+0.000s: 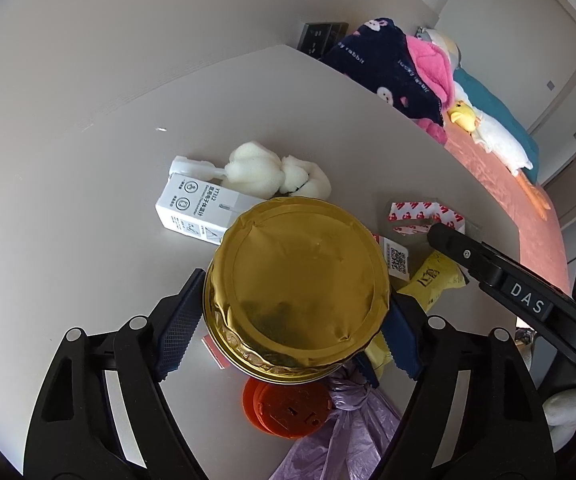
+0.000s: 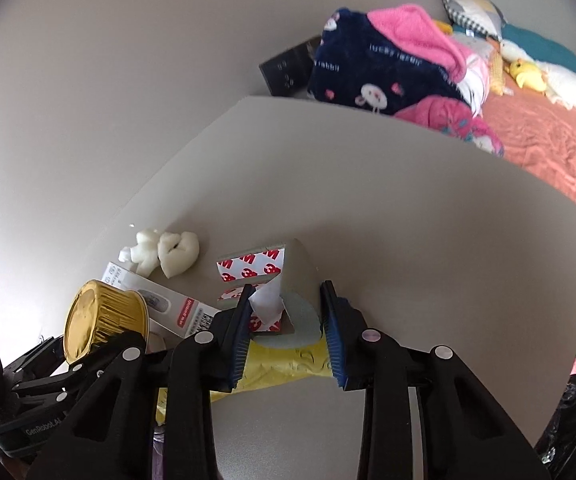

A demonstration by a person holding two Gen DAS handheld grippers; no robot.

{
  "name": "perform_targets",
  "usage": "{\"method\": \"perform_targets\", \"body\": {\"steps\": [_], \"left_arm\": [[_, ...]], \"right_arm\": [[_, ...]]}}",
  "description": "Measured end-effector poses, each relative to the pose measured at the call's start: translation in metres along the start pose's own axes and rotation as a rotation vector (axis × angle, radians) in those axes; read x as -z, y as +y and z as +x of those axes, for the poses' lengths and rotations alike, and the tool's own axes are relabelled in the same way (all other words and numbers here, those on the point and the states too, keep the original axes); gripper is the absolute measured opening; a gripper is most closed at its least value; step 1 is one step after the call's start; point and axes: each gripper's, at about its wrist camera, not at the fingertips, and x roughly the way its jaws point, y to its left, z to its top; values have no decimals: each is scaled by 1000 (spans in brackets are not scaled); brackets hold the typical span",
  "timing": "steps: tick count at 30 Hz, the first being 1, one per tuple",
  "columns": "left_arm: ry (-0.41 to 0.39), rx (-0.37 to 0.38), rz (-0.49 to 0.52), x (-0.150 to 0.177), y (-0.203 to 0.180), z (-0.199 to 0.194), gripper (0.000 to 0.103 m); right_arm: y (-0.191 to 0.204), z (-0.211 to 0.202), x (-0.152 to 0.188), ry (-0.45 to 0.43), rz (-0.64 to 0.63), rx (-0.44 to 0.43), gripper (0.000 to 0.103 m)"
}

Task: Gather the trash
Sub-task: 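Grasp the gold foil container with the left tool while the right tool grasps the red-and-white packet, then carry the gold container with the left tool while the right tool carries the packet toward the bag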

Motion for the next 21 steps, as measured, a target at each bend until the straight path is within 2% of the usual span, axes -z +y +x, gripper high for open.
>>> {"method": "perform_targets", "body": {"steps": [9,21], "left_arm": [[-36,18,22,0,-11,-19,78],[-53,64,86,6,-50,-41,78]], "right_arm": [[0,-30,-2,-51,15,-15,35],[-13,-83,11,-103,19,6,35]]}}
